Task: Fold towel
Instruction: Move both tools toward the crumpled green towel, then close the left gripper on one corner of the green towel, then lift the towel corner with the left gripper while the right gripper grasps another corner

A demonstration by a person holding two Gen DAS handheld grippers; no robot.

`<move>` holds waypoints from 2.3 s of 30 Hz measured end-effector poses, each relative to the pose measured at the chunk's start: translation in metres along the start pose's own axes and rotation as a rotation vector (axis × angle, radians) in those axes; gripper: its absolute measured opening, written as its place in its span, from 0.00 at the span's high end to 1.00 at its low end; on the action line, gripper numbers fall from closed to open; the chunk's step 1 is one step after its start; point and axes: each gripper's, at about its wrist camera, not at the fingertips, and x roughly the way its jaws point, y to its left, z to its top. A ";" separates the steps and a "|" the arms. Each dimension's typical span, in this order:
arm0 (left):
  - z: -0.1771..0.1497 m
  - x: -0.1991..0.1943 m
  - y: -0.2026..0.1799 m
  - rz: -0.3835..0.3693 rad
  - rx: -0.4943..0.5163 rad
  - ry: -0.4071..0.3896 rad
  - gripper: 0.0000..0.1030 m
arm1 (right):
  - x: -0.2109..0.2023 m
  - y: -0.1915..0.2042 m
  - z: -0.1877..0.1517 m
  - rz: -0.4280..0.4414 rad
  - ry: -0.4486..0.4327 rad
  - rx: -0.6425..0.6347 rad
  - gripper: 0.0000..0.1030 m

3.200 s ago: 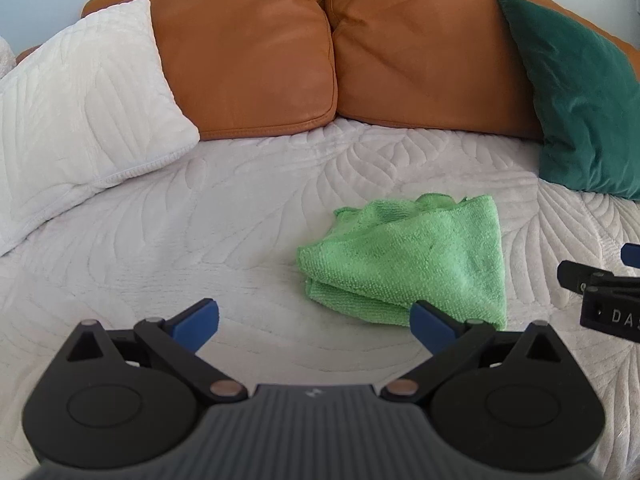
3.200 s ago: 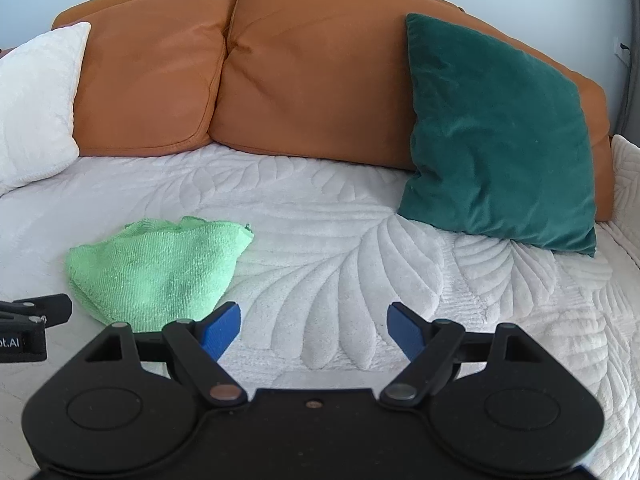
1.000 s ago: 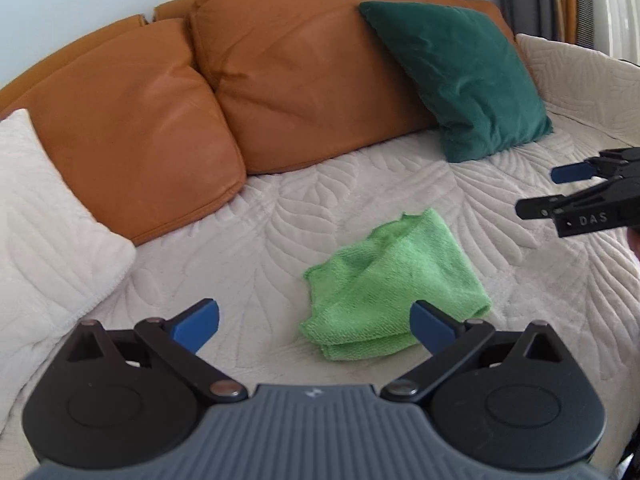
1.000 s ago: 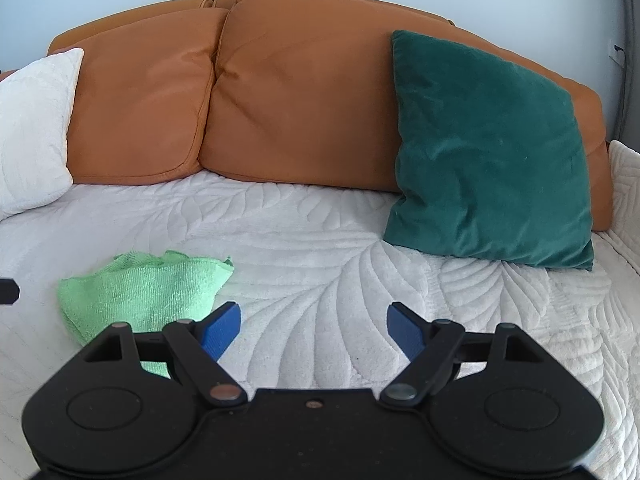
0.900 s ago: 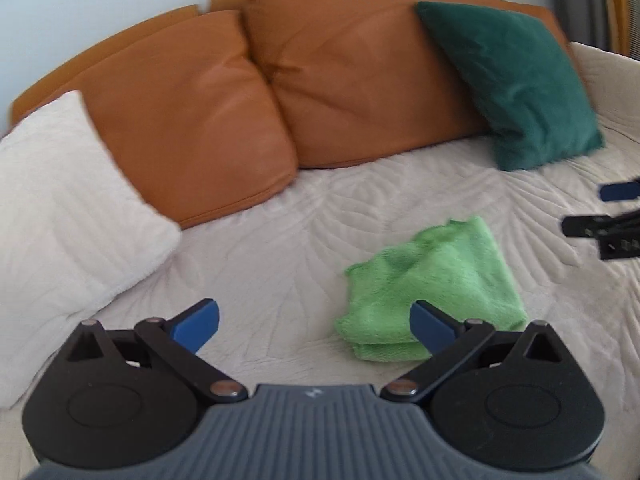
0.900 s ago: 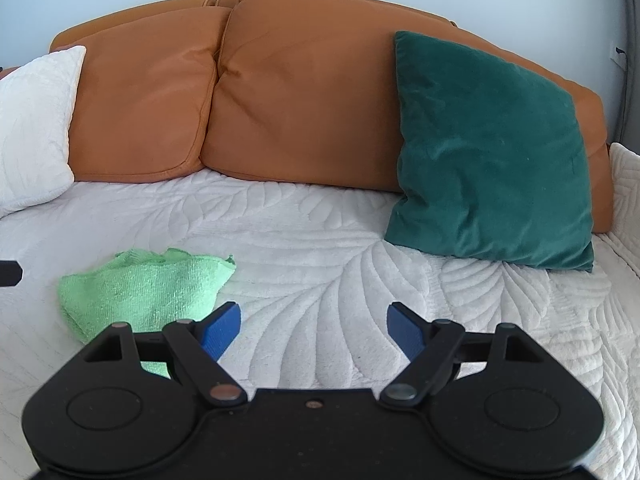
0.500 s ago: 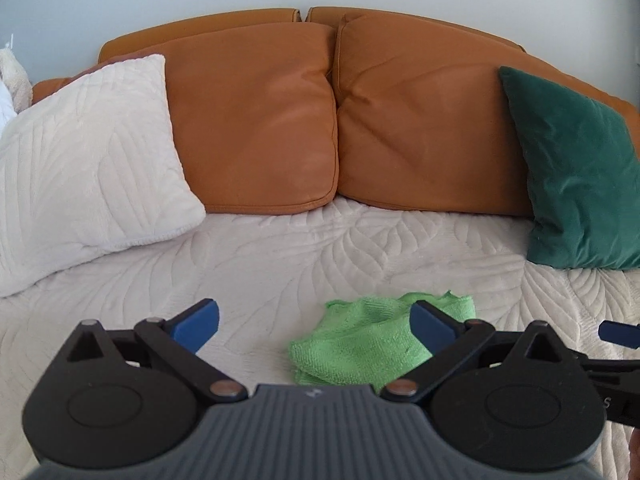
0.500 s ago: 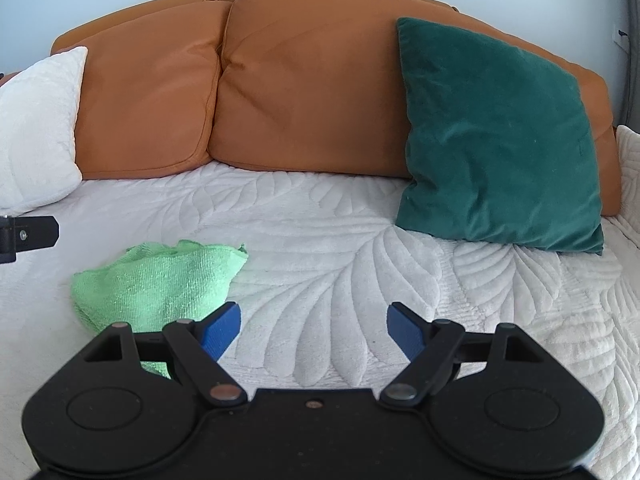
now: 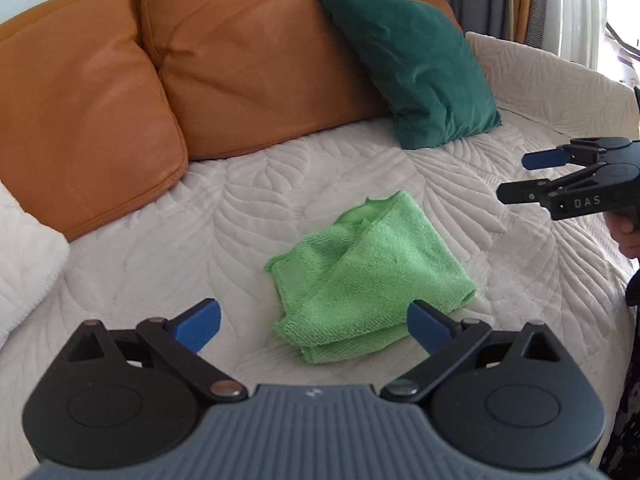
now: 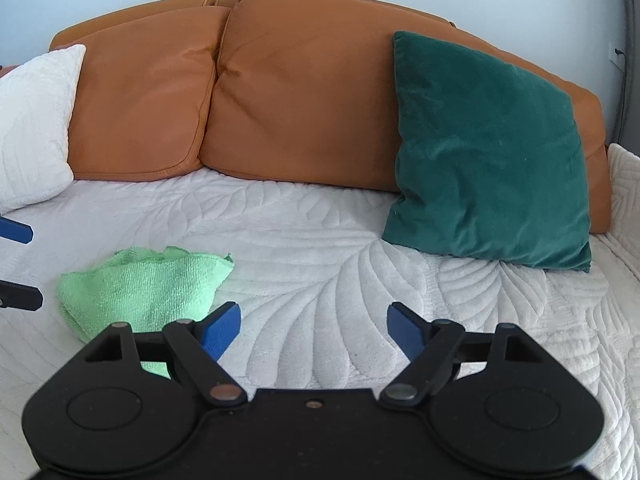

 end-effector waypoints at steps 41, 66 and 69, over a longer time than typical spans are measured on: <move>-0.015 0.004 0.024 -0.117 -0.050 -0.071 0.93 | -0.003 0.011 -0.002 0.028 -0.014 -0.086 0.21; 0.023 -0.045 -0.002 -0.070 -0.023 -0.195 0.98 | -0.003 0.003 0.001 0.059 -0.014 -0.042 0.21; 0.028 -0.061 -0.003 -0.067 -0.027 -0.224 0.98 | -0.008 -0.002 0.004 0.059 -0.038 -0.034 0.21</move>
